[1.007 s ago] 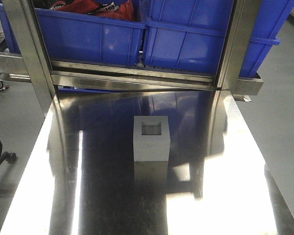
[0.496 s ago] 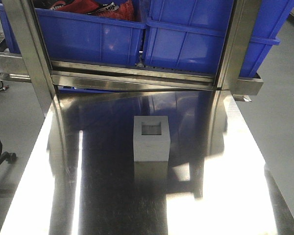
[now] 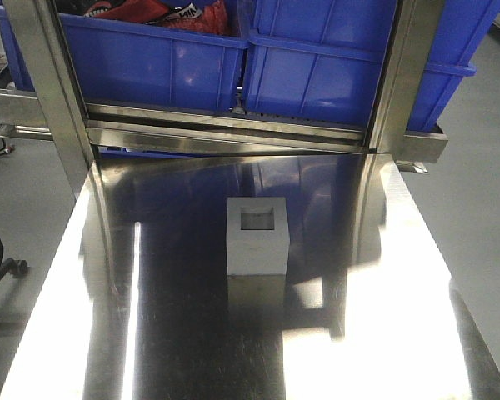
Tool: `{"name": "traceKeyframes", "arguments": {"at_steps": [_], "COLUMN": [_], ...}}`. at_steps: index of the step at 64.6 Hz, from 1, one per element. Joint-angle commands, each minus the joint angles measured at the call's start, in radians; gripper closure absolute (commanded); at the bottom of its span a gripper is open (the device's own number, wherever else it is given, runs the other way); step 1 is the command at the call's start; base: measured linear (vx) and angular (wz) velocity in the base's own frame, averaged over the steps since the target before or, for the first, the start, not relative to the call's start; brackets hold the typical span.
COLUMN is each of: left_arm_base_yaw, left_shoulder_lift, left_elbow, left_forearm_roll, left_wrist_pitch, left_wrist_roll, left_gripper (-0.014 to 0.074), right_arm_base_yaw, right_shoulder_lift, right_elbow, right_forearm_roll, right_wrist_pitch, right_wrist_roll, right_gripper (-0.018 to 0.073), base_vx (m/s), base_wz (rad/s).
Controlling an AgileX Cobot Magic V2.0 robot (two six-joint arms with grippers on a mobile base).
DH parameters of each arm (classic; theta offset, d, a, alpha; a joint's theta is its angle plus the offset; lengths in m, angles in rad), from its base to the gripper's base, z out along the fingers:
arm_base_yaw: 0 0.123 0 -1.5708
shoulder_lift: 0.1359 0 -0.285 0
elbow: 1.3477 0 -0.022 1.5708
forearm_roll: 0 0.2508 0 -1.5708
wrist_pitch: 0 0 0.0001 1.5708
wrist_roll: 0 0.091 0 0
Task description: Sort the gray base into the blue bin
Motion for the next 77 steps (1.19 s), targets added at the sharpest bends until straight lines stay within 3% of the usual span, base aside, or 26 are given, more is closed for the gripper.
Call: {"name": "traceKeyframes", "arguments": {"at_steps": [1,9,15,32,38,51,57,70,77], "left_arm_base_yaw": [-0.009,-0.009,-0.009,-0.009,-0.009,-0.009,-0.009,-0.009,-0.009], "left_shoulder_lift": [0.064,0.232,0.362,0.508,0.506,0.506,0.506,0.506,0.528], "left_elbow": [-0.151,-0.343,-0.456,-0.529,-0.529,-0.529,-0.529,-0.529,-0.564], "left_forearm_roll": [0.014,0.061,0.064,0.064,0.055,-0.023,-0.042,-0.061,-0.081], "left_wrist_pitch": [-0.003,0.203,0.305,0.324,0.324,0.327,0.327,0.287,0.305], "left_wrist_roll": [0.003,0.065,0.068,0.067,0.065,0.064,0.064,0.064,0.105], "left_gripper": [0.0602,0.0602,0.0602,0.0571,0.0473,0.0031,-0.0127,-0.0115,-0.0085], "right_arm_base_yaw": [-0.004,-0.004,-0.004,-0.004,-0.004,-0.004,-0.004,-0.004,-0.004], "right_shoulder_lift": [-0.008,-0.008,-0.008,-0.008,-0.008,-0.008,-0.008,-0.008,-0.008], "right_elbow": [0.001,0.001,0.001,0.001,0.001,0.001,0.001,0.001,0.001], "right_forearm_roll": [-0.006,-0.006,-0.006,-0.006,-0.006,-0.006,-0.006,-0.006,-0.006], "right_wrist_pitch": [-0.074,-0.074,-0.074,-0.074,-0.074,-0.074,-0.074,-0.074,-0.074], "right_wrist_roll": [-0.007,-0.007,-0.007,-0.007,-0.007,-0.007,-0.007,-0.007,-0.007], "right_gripper": [0.0564,0.0564,0.0564,0.0564,0.0564,0.0564,0.0564,0.0564,0.0564], "base_vx": [0.00,0.00,0.00,0.00,0.00,0.00,0.00,0.00,0.00], "base_wz": [0.00,0.00,0.00,0.00,0.00,0.00,0.00,0.00,0.00]}}
